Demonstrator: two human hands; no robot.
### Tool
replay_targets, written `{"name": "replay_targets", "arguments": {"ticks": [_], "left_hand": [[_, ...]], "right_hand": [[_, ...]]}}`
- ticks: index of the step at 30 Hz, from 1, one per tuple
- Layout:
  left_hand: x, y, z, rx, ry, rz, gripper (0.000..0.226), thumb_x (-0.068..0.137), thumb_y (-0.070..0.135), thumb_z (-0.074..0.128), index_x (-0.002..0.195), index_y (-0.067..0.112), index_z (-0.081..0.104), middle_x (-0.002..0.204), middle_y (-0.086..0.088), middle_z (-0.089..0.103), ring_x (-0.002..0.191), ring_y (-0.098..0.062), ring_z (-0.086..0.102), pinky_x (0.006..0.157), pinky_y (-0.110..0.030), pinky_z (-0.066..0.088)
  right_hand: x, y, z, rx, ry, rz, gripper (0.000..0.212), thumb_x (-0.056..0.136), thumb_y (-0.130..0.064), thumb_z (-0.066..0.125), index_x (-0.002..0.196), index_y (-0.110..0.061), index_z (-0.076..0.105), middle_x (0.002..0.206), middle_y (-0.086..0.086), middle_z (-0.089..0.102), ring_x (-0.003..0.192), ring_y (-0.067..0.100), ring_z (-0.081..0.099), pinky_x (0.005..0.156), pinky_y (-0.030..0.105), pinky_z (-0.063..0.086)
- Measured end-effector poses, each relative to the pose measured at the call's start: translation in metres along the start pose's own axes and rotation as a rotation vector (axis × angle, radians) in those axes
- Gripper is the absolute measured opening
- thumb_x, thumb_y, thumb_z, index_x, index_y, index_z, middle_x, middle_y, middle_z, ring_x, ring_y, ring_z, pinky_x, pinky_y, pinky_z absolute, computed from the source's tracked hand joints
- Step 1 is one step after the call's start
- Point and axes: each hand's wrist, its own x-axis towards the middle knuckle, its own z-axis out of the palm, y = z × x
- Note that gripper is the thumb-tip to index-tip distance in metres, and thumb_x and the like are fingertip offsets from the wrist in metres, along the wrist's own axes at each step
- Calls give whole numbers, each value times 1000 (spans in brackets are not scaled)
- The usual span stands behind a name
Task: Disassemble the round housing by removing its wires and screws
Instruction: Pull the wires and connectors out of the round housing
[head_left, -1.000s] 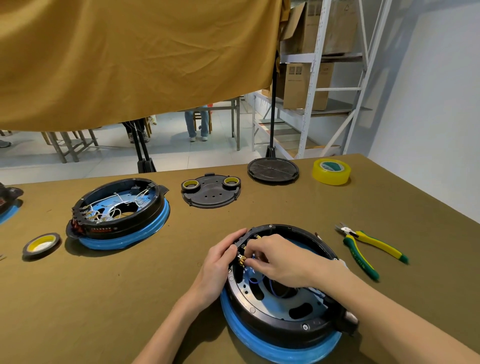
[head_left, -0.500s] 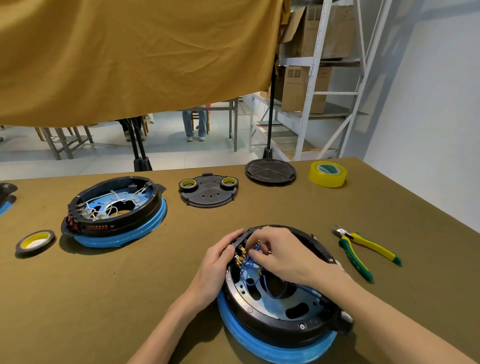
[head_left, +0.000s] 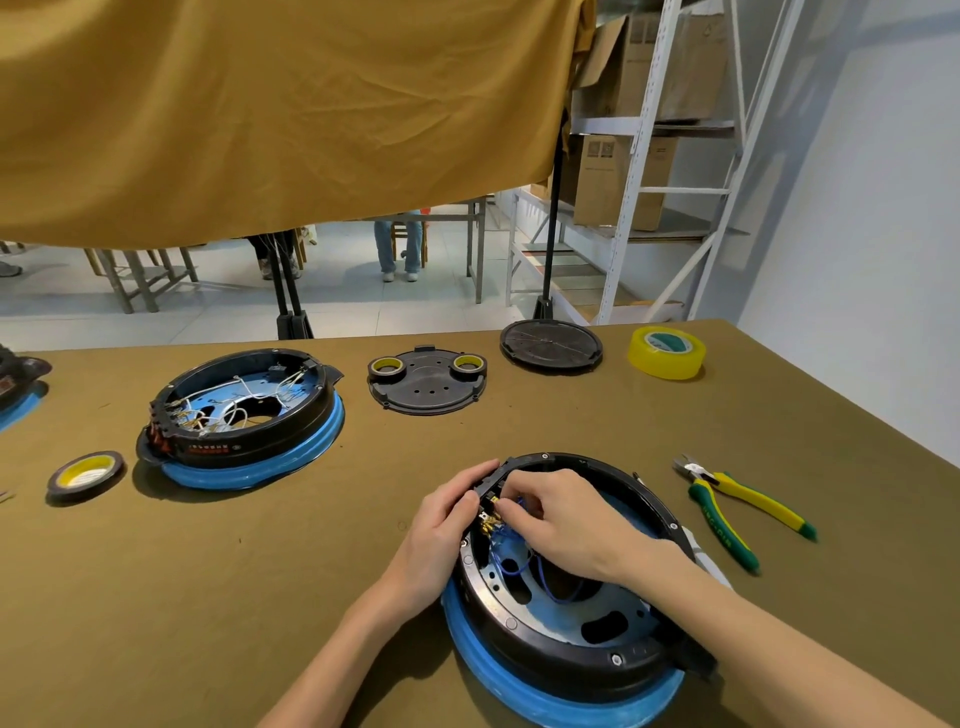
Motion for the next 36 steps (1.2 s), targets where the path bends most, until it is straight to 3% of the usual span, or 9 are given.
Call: {"name": "replay_targets", "arguments": {"ticks": [4, 7, 11, 17, 21, 24, 32, 34, 36], "left_hand": [[0, 1, 0, 8, 7, 13, 47, 101, 36, 42, 145, 29, 56, 136, 22, 66, 130, 1, 57, 102, -13, 45], [-1, 2, 1, 13, 14, 14, 47, 100, 37, 41, 145, 30, 55, 137, 19, 65, 131, 0, 56, 106, -19, 44], [-2, 3, 2, 7, 15, 4, 49, 100, 39, 41, 145, 30, 55, 139, 16, 64, 131, 0, 57, 109, -25, 45], [-3, 5, 1, 32, 21, -13, 50, 100, 41, 41, 147, 30, 54, 143, 14, 62, 135, -3, 54, 118, -41, 41], [-4, 6, 1, 50, 22, -20, 49, 101, 41, 41, 147, 31, 53, 143, 15, 62, 135, -2, 54, 118, -43, 41], [-5, 6, 1, 61, 21, -30, 50, 100, 42, 41, 148, 31, 53, 145, 14, 61, 137, -4, 52, 120, -46, 39], [-5, 7, 1, 40, 18, -37, 51, 100, 42, 41, 148, 30, 52, 144, 10, 62, 134, -7, 56, 116, -46, 44], [-4, 7, 1, 14, 14, -51, 50, 99, 43, 42, 147, 31, 53, 140, 8, 64, 128, -9, 61, 111, -47, 48], [-3, 7, 1, 10, 21, -56, 50, 99, 45, 42, 146, 33, 54, 140, 8, 64, 127, -9, 61, 109, -47, 50]], "right_hand": [[0, 4, 0, 50, 2, -1, 23, 99, -29, 55, 76, -31, 56, 59, -12, 51, 58, 11, 49, 60, 30, 40], [-1, 4, 3, -12, 18, -37, 23, 99, -29, 52, 77, -27, 56, 60, -11, 50, 60, 10, 50, 60, 28, 38], [0, 6, 1, -11, 11, -25, 22, 99, -29, 53, 80, -22, 60, 63, -8, 54, 62, 10, 50, 64, 35, 44], [-2, 6, 2, -45, 11, -29, 20, 99, -29, 54, 80, -26, 59, 64, -11, 53, 62, 7, 49, 61, 28, 39], [-3, 7, 0, -13, -10, -23, 19, 100, -29, 53, 83, -25, 62, 68, -9, 58, 67, 11, 53, 66, 32, 44], [-5, 8, 0, -40, -2, -45, 18, 100, -28, 54, 85, -24, 63, 69, -11, 57, 69, 9, 52, 66, 26, 40], [-10, 10, -5, -60, 140, -49, 12, 99, -38, 59, 97, -34, 70, 71, -13, 63, 77, 6, 54, 88, 22, 36], [-10, 13, -11, 20, 262, -29, 8, 97, -32, 62, 96, -31, 70, 68, -16, 61, 72, 6, 57, 79, 18, 40], [-6, 16, -17, 20, 240, 16, 7, 96, -31, 63, 94, -29, 70, 66, -14, 60, 66, 8, 57, 64, 23, 45]]}}
